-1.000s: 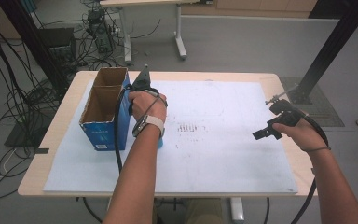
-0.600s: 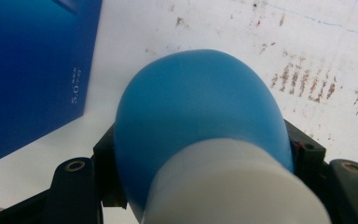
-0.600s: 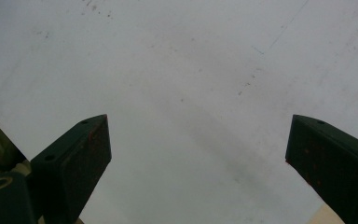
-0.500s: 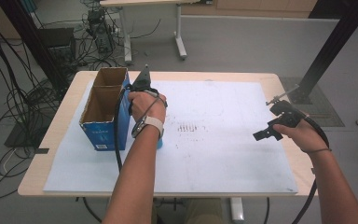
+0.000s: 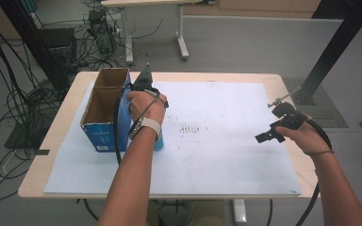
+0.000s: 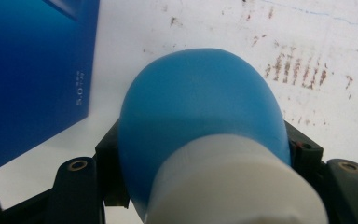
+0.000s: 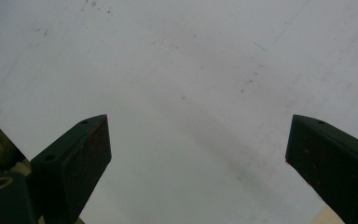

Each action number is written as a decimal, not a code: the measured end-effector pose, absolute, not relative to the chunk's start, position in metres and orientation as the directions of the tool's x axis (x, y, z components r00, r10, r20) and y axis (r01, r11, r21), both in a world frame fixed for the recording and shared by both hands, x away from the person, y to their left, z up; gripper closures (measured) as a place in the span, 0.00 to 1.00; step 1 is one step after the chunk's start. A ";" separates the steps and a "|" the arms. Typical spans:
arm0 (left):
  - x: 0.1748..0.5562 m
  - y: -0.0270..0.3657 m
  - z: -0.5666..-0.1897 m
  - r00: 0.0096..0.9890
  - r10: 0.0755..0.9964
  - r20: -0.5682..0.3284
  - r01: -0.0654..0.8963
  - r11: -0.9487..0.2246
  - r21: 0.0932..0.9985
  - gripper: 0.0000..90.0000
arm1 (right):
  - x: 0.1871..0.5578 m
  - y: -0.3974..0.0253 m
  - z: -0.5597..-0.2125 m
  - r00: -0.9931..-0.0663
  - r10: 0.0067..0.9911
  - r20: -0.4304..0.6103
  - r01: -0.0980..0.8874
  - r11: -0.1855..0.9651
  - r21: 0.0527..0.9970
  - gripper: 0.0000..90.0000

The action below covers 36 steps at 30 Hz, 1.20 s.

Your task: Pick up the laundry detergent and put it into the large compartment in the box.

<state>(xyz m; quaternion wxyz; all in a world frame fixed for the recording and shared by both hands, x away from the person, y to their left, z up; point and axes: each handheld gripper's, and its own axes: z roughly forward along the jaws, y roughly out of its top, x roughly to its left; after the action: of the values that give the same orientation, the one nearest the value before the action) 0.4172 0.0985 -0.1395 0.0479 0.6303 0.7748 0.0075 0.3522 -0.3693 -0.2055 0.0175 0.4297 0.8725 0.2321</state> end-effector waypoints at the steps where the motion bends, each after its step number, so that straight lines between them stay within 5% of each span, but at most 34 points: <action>1: 0.417 0.099 -0.136 -0.192 0.979 -0.067 0.978 0.197 0.072 0.39 | 0.353 -0.368 -0.205 -0.633 0.756 0.167 0.740 0.527 0.419 0.07; 25: 0.391 0.129 -0.004 -0.009 0.996 -0.089 0.988 0.023 0.153 0.40 | 0.350 -0.361 -0.196 -0.646 0.749 0.145 0.722 0.540 0.432 0.07; 36: 0.392 0.151 0.024 0.076 0.993 -0.093 0.986 -0.061 0.155 0.40 | 0.352 -0.359 -0.193 -0.648 0.749 0.139 0.720 0.544 0.430 0.07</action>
<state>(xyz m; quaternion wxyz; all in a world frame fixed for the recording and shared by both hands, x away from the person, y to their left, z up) 0.3918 0.1510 0.0241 0.0889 0.7282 0.6793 0.0189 0.3522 -0.3588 -0.1930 0.0307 0.4181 0.8782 0.2303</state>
